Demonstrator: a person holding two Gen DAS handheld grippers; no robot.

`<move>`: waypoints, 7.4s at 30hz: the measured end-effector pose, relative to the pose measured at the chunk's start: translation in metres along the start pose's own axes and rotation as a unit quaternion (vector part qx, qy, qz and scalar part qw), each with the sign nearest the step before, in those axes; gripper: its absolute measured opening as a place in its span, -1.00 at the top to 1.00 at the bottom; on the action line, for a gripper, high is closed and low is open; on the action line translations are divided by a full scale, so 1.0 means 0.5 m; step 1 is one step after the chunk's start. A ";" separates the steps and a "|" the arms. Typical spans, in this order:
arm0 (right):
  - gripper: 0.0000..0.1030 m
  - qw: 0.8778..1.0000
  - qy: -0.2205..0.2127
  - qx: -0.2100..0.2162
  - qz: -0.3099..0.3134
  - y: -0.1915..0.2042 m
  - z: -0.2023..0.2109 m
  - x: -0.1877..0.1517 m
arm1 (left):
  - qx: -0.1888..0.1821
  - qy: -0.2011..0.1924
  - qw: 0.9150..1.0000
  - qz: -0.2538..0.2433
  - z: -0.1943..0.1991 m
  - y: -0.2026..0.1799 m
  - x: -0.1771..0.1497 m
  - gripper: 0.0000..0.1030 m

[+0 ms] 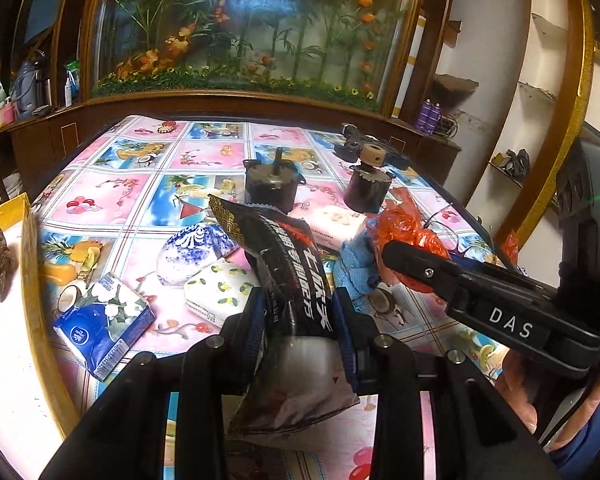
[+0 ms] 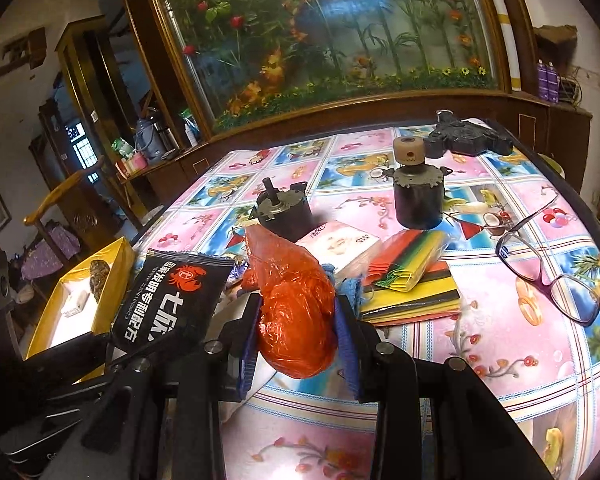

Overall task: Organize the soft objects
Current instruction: 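Carry the black bag and orange bag over the yellow-rimmed white box, then open both tools to drop the black bag and orange bag into the box, then grasp the white cloth with the left tool while the right tool grasps the blue knit cloth, then carry the white cloth and blue knit cloth over the yellow-rimmed box with both tools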

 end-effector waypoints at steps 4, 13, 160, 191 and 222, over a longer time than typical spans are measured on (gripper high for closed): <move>0.26 1.000 -0.005 -0.003 0.008 0.007 0.003 0.000 | 0.002 -0.003 1.000 0.001 0.002 0.002 -0.001 0.36; 0.26 1.000 -0.016 0.001 -0.001 0.017 0.012 0.006 | 0.010 -0.011 1.000 0.002 0.009 0.007 0.002 0.36; -0.02 0.998 0.013 -0.026 -0.057 -0.021 -0.013 0.033 | 0.004 0.113 0.993 0.020 -0.050 0.064 -0.080 0.71; 0.38 0.999 0.019 0.050 -0.005 0.075 -0.040 0.018 | -0.016 0.012 0.998 0.059 0.026 0.093 -0.059 0.71; 0.37 0.993 0.034 0.096 0.063 0.149 -0.037 -0.014 | 0.031 -0.010 0.998 0.055 0.057 0.100 -0.052 0.70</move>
Point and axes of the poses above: each gripper's, at about its wrist camera, not at the fingertips, and z roughly against the way its jaws point, y to its left, x to its top, the point moved 5 cm from there along -z, roughly the way its jaws point, and after that the axes turned 6 degrees about y, right-handed, at the moved point
